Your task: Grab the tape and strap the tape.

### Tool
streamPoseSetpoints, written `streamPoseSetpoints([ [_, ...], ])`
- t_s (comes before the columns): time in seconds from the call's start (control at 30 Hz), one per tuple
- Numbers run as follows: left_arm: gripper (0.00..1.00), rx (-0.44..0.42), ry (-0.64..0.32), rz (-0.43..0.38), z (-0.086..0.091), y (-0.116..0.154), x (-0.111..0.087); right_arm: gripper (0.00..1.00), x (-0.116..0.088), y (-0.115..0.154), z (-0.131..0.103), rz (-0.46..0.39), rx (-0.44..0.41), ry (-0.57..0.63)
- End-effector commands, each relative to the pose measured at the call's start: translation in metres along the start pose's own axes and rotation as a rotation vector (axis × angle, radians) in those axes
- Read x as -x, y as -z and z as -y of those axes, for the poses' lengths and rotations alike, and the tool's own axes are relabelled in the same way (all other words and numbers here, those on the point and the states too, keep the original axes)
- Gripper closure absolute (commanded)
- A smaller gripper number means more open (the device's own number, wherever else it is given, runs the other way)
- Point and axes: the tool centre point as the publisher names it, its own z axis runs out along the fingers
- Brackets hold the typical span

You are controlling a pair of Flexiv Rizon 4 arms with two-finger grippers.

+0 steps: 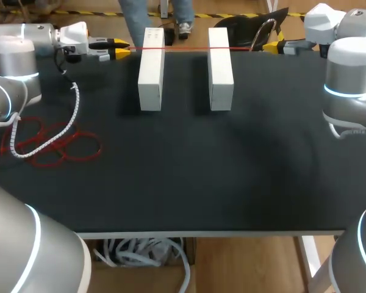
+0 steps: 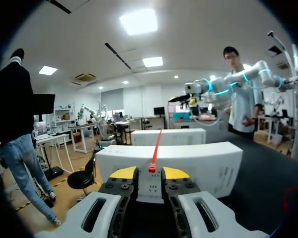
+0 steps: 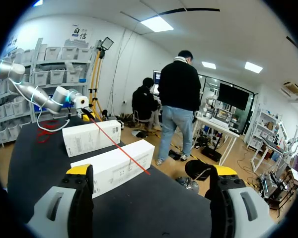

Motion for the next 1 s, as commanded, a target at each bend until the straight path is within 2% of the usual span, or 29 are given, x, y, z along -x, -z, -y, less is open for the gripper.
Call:
streamPoseSetpoints([
  [0.03,0.80,-0.010,0.000,-0.371,-0.0046,-0.0011,0.0063,0.00,0.0006,0.0005,-0.0002,-0.002,-0.002,0.000],
  [0.37,0.82,-0.012,-0.002,-0.379,-0.0036,-0.0035,0.0063,0.00,0.0006,0.0005,-0.0002,-0.002,-0.002,0.000],
  [0.53,0.88,-0.011,-0.002,-0.381,-0.0035,-0.0036,0.0064,0.00,0.0006,0.0005,-0.0002,-0.002,-0.002,0.000],
  [0.63,0.87,-0.009,-0.001,-0.383,-0.0032,-0.0040,0.0061,0.00,0.0006,0.0005,-0.0002,-0.002,-0.002,0.000],
  [0.73,0.89,-0.010,-0.001,-0.386,-0.0027,-0.0047,0.0058,0.00,0.0006,0.0005,-0.0002,-0.002,-0.002,0.000],
  [0.83,1.00,-0.012,-0.004,-0.390,-0.0023,-0.0052,0.0058,0.00,0.0006,0.0005,-0.0002,-0.002,-0.002,0.000],
  [1.0,1.00,-0.014,-0.009,-0.397,-0.0010,-0.0056,0.0053,0.00,0.0006,0.0005,-0.0002,-0.002,-0.002,0.000],
])
